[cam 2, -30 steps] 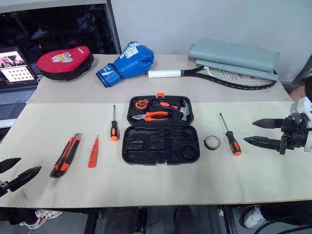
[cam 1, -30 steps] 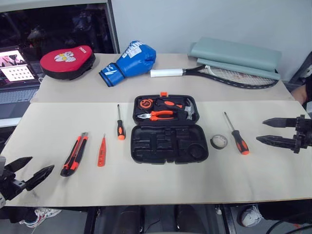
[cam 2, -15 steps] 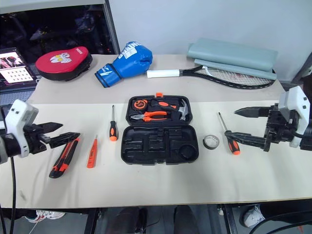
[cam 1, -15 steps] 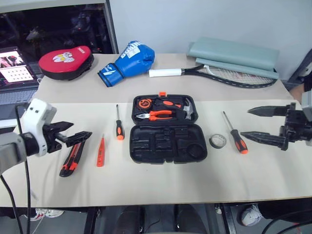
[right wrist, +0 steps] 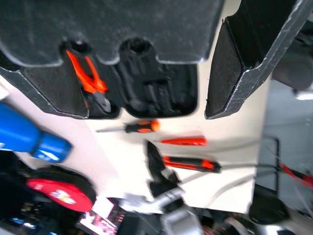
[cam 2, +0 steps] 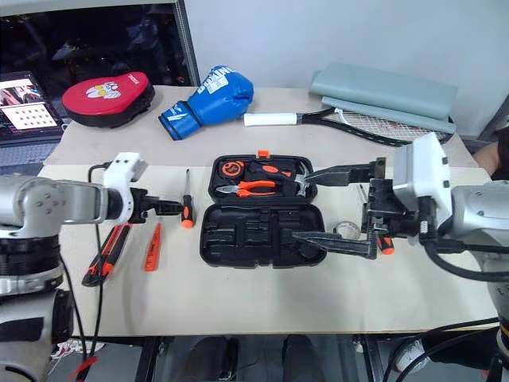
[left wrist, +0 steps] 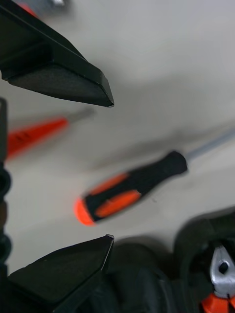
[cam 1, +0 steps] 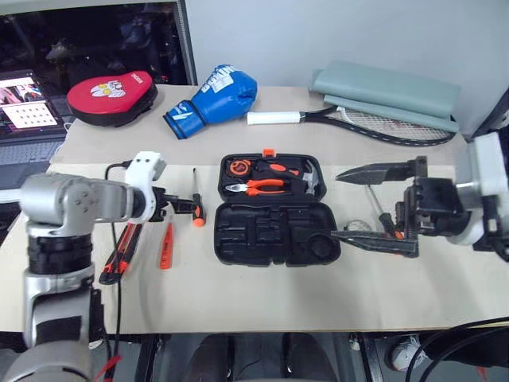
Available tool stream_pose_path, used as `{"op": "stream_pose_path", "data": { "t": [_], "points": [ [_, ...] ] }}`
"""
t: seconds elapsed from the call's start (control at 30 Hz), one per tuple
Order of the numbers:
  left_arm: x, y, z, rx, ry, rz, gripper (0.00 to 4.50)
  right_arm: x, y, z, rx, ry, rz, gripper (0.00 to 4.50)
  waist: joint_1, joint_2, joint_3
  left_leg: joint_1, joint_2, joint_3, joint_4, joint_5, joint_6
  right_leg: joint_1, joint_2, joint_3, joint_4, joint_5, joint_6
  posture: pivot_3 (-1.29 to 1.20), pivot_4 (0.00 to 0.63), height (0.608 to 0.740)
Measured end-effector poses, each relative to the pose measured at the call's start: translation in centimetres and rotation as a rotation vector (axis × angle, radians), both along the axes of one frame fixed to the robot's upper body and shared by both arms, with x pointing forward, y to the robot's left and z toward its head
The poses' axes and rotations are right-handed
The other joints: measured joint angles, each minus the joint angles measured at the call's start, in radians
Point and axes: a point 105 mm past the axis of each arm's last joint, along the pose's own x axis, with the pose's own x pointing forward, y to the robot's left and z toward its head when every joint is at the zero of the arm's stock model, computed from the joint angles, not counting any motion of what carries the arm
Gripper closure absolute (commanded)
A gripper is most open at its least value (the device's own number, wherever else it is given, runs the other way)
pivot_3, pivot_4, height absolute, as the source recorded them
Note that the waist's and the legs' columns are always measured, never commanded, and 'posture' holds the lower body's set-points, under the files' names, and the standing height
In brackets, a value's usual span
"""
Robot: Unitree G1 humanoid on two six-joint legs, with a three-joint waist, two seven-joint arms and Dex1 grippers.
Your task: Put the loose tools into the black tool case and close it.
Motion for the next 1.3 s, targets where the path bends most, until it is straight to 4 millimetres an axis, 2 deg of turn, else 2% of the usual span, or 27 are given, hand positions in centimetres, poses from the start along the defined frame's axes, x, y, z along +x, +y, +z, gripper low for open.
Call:
{"op": "stream_pose_path", "data": {
  "t": [0.3,0.5,0.6,0.63,0.9,1.13,1.23,1.3],
  "points": [
    [0.4,-1.8,-2.0,0.013,0.079,-0.022,0.0,0.4,1.6,0.4,0.096,-0.009,-0.026,0.07,0.004,0.0,0.0,-0.003,-0.001,-0.001,0.001,0.001,-0.001,-0.003,-0.001,0.0,0.0,0.0,0.0,0.0,0.15,0.737],
    [1.2,-2.8,-2.1,0.038,0.092,-0.013,0.0,-0.1,1.8,-0.2,0.131,0.024,-0.05,0.07,0.019,0.001,-0.001,-0.002,-0.001,-0.002,0.002,0.001,0.0,-0.001,-0.001,-0.001,0.001,0.0,0.0,0.0,0.15,0.737],
    [1.8,-2.7,-2.4,0.052,0.108,0.019,0.81,-0.3,1.8,-0.1,0.142,0.028,-0.06,0.0,0.018,0.001,-0.001,0.0,-0.002,-0.002,0.002,0.004,0.001,0.001,-0.001,-0.001,0.002,0.001,0.0,0.0,0.15,0.737],
    [1.9,-2.6,-2.5,0.054,0.11,0.025,0.95,-0.3,1.8,-0.1,0.143,0.028,-0.062,0.0,0.017,0.001,-0.001,0.0,-0.002,-0.002,0.002,0.004,0.001,0.002,-0.001,-0.001,0.002,0.001,0.0,0.0,0.15,0.737],
    [2.2,-2.6,-2.8,0.07,0.127,0.032,3.55,-0.3,1.4,0.2,0.145,0.014,-0.088,0.0,0.016,0.001,-0.001,0.0,-0.002,-0.002,0.002,0.007,0.001,0.002,-0.001,-0.001,0.002,0.003,0.0,0.0,0.15,0.737],
    [2.3,-2.3,-2.7,0.06,0.126,0.018,3.6,-0.5,0.9,0.0,0.14,0.04,-0.109,0.0,0.016,0.001,-0.001,-0.001,-0.002,-0.002,0.002,0.007,0.001,0.001,-0.001,-0.001,0.002,0.003,0.0,0.0,0.15,0.737],
    [2.8,-1.6,-2.6,0.079,0.113,-0.003,3.6,-0.6,0.5,-0.1,0.123,0.052,-0.123,0.0,0.013,0.001,-0.001,-0.001,-0.001,-0.002,0.002,0.007,0.001,0.001,-0.001,-0.001,0.003,0.003,0.0,0.0,0.15,0.737],
    [3.8,0.1,-2.3,0.166,0.061,-0.006,3.6,-0.7,0.2,0.0,0.118,0.058,-0.131,0.0,0.01,0.0,0.0,-0.001,-0.001,-0.002,0.002,0.007,0.0,0.0,0.0,-0.001,0.002,0.004,-0.001,0.0,0.15,0.737]
  ]
}}
